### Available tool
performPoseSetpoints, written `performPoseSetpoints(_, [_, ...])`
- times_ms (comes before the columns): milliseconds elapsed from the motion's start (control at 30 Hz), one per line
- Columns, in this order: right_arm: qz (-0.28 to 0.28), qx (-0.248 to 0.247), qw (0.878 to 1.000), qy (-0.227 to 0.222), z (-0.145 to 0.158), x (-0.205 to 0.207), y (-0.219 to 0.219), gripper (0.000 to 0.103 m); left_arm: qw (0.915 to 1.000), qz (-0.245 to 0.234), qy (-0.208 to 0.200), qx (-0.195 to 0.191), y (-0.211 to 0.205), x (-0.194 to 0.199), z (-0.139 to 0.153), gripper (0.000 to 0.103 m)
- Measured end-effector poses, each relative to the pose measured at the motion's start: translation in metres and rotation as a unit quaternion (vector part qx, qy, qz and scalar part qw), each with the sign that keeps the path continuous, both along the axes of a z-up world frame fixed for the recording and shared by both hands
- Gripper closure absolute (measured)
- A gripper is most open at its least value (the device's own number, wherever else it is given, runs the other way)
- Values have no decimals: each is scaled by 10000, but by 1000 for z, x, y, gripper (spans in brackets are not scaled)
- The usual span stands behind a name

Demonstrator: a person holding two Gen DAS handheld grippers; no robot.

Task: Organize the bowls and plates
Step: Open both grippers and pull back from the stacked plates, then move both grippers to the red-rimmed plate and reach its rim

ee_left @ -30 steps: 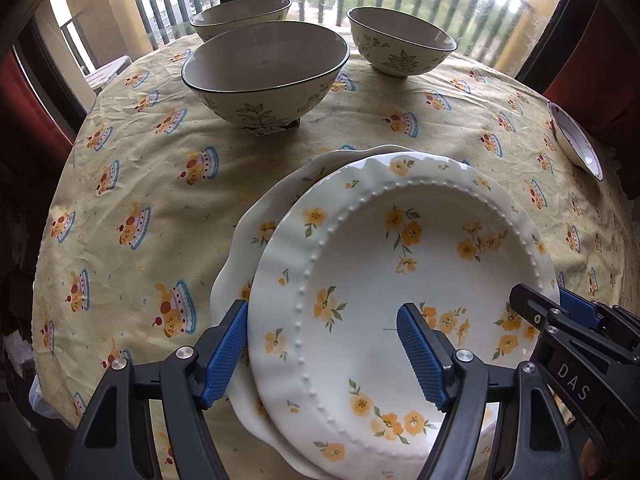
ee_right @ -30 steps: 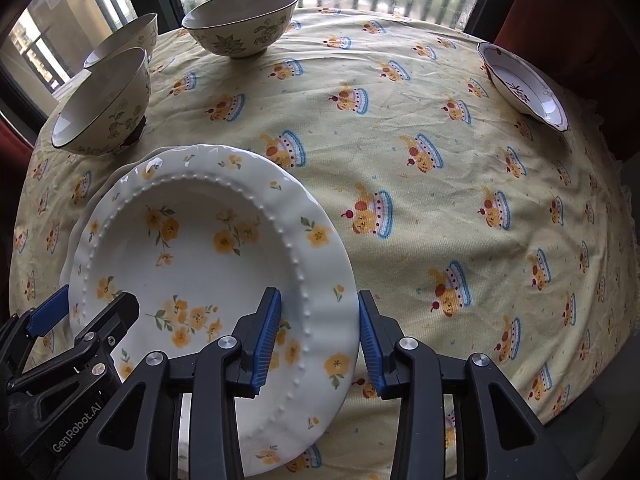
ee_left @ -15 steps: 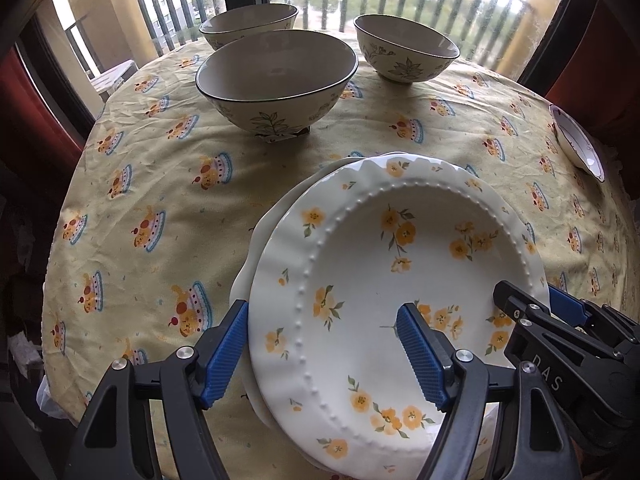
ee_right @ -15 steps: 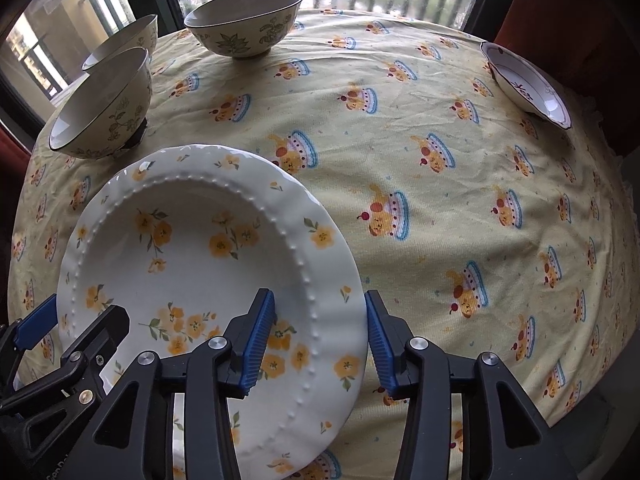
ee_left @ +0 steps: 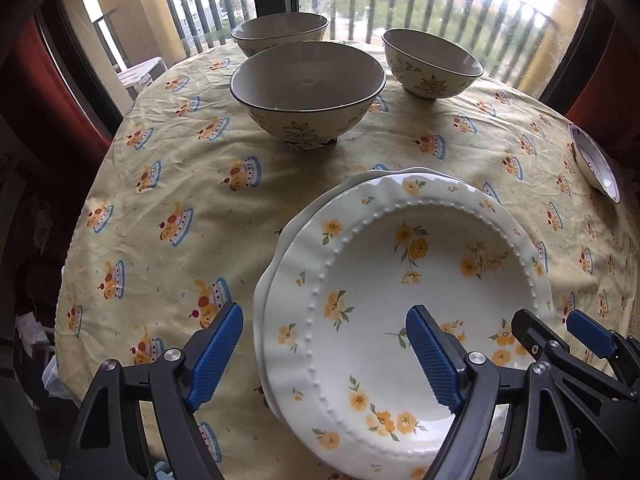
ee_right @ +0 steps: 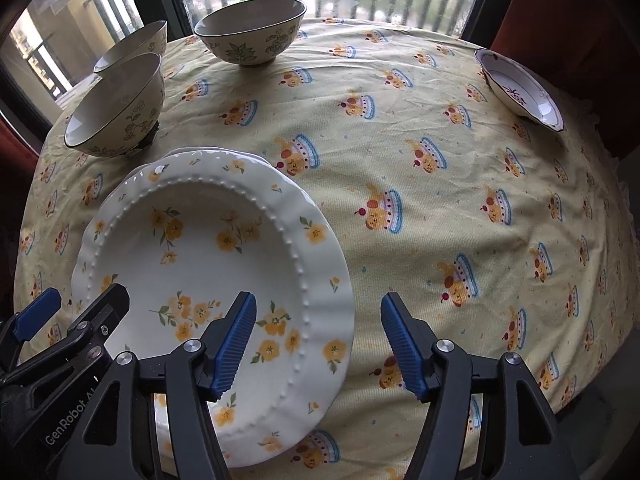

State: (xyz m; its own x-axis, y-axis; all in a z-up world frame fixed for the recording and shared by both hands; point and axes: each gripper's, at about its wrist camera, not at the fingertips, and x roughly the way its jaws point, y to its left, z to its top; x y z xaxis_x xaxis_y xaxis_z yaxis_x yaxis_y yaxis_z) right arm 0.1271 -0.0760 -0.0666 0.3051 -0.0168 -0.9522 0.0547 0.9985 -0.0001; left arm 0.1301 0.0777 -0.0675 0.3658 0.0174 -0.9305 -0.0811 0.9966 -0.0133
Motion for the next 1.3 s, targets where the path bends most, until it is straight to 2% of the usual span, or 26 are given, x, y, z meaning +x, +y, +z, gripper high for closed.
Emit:
performPoseSetpoints(167, [-132,158,9997,-122,16,-3,-13,33,9997,-174,-180,1,-10,1,15,18])
performPoseSetpoints(367, [-287,273,9980,-483,35,-7,-33,33,9980,-418,-477,72,-31,5,34,18])
performPoseSetpoints(500, [-349,339,9972,-566,39,-5,-50,33,9973,-382,-618,41,-48,11,46,18])
performPoseSetpoints(667, [-244,311,9962,-782,52,2,-76,33,9969,-389,-641,223,-77,20,50,18])
performPoseSetpoints(833, [-153,412,9952,-877,60,14,-112,33,9966,-416,-687,194,-111,26,56,18])
performPoseSetpoints(1033, [-288,560,9951,-764,55,22,-164,33,9960,-427,-762,210,-156,41,61,18])
performPoseSetpoints(1300, [-417,568,9945,-775,53,43,-235,33,9957,-512,-712,298,-222,63,55,18])
